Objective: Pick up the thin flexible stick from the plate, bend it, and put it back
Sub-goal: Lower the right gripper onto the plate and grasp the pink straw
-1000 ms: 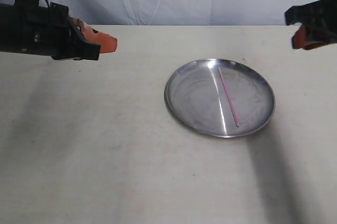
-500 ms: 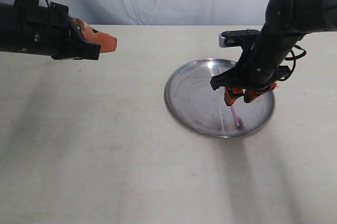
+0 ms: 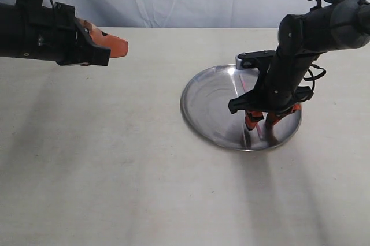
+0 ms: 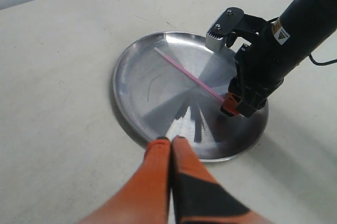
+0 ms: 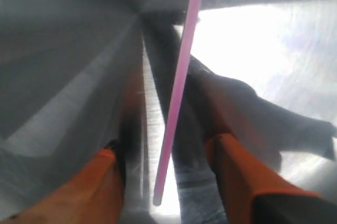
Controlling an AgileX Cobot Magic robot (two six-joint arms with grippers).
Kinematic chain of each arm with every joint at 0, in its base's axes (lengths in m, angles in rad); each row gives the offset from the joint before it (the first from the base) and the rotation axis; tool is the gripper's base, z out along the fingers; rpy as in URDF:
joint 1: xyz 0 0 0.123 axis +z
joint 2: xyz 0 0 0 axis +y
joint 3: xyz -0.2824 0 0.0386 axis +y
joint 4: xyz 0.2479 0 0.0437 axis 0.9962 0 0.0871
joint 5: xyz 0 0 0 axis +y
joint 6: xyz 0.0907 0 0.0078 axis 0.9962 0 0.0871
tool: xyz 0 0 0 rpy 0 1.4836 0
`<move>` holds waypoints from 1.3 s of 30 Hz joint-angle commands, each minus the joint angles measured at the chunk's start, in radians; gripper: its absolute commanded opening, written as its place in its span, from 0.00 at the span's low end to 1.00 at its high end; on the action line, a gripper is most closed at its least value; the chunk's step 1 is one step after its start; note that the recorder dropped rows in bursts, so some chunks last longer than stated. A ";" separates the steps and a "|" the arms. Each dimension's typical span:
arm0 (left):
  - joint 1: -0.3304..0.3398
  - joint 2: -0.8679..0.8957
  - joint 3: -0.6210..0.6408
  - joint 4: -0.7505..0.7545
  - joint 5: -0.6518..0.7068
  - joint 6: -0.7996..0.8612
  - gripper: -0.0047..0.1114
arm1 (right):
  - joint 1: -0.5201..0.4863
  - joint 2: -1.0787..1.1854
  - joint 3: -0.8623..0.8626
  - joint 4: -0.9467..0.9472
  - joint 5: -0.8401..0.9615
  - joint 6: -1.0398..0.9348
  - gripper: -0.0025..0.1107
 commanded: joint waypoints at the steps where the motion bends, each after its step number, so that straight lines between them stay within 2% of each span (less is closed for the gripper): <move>1: 0.000 -0.008 0.007 -0.006 -0.004 0.002 0.04 | 0.000 0.027 -0.005 -0.016 0.005 0.018 0.46; 5: 0.000 -0.008 0.007 -0.008 -0.004 0.002 0.04 | 0.000 0.037 -0.005 -0.044 0.024 0.032 0.46; 7: 0.000 -0.008 0.007 -0.007 -0.006 0.002 0.04 | 0.000 0.037 -0.005 -0.057 0.026 0.050 0.43; 11: 0.000 -0.008 0.007 -0.007 -0.006 0.002 0.04 | 0.000 0.037 -0.005 -0.062 0.031 0.053 0.23; 13: 0.000 -0.008 0.007 -0.007 -0.006 0.002 0.04 | 0.000 0.037 -0.005 -0.062 0.031 0.053 0.17; 20: 0.000 -0.008 0.007 -0.010 -0.006 0.002 0.04 | 0.000 0.038 -0.005 -0.062 0.033 0.051 0.01; 30: 0.000 -0.008 0.007 -0.037 0.017 -0.061 0.04 | 0.000 -0.007 -0.005 -0.062 0.018 0.047 0.01; 32: 0.000 -0.008 0.007 -0.038 0.021 -0.107 0.04 | 0.000 -0.029 -0.005 -0.065 0.016 0.047 0.01; 36: 0.000 -0.008 0.007 -0.040 0.021 -0.311 0.04 | 0.000 -0.078 -0.005 -0.065 0.016 0.038 0.01; 39: 0.000 -0.008 0.007 -0.052 0.021 -0.366 0.04 | 0.000 -0.120 -0.005 -0.060 0.016 0.033 0.01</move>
